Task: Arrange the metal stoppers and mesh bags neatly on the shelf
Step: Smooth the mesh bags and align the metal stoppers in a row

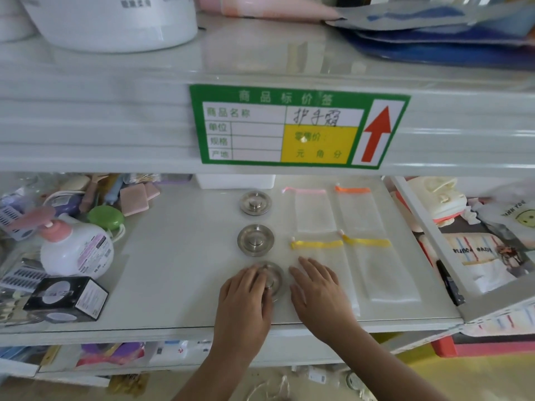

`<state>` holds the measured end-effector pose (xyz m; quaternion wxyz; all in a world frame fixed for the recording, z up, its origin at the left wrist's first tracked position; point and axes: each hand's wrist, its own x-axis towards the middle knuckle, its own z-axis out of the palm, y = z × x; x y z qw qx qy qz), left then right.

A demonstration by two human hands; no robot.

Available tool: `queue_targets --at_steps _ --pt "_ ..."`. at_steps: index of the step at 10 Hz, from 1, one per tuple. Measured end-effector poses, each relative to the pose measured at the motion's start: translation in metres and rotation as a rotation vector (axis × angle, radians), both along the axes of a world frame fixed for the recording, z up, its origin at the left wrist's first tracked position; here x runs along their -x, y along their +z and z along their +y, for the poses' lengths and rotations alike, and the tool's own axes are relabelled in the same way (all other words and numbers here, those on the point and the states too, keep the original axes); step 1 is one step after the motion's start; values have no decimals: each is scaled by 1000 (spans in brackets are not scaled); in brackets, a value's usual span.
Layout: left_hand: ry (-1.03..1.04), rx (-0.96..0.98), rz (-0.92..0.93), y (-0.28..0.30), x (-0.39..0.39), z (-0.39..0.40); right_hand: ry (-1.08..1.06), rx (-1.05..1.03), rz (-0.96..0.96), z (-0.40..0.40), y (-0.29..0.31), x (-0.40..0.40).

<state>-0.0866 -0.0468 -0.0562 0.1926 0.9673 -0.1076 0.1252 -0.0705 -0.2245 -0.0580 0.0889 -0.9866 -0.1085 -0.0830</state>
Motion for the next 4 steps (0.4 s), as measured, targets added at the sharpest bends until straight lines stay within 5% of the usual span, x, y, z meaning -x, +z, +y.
queue_targets --at_steps 4 --pt "-80 13 -52 -1 -4 18 -54 -88 6 5 13 5"
